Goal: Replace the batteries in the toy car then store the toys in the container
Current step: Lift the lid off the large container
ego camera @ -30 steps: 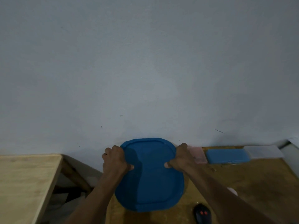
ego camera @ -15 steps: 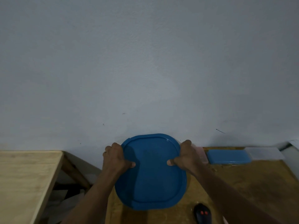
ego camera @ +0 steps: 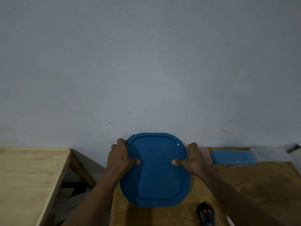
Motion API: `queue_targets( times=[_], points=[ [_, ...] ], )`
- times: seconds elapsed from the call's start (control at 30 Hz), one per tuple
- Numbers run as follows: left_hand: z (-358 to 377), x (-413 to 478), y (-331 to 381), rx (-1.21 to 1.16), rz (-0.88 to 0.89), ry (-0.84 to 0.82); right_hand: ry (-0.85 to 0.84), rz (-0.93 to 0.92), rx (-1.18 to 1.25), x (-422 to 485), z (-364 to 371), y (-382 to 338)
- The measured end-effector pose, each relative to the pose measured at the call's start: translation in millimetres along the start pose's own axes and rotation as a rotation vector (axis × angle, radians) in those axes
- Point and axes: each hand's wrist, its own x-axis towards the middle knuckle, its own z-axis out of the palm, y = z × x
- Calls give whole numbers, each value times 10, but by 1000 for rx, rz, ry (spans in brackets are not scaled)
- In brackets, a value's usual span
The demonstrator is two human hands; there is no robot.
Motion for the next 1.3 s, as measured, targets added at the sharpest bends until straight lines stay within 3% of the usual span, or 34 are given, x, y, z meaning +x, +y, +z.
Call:
queue_targets(
  times=[0.43, 0.6, 0.93, 1.3],
  points=[
    [-252, -520, 63, -87, 123, 49, 124, -139, 41, -407, -206, 138],
    [-296, -1011, 191, -19, 174, -6, 117, -209, 40, -829, -395, 302],
    [70, -2142, -170, 174, 111, 35, 66, -337, 1, -1791, -293, 867],
    [623, -2896, -931, 281, -49, -28, 41, -221, -134, -2375, 469, 1561]
  ],
)
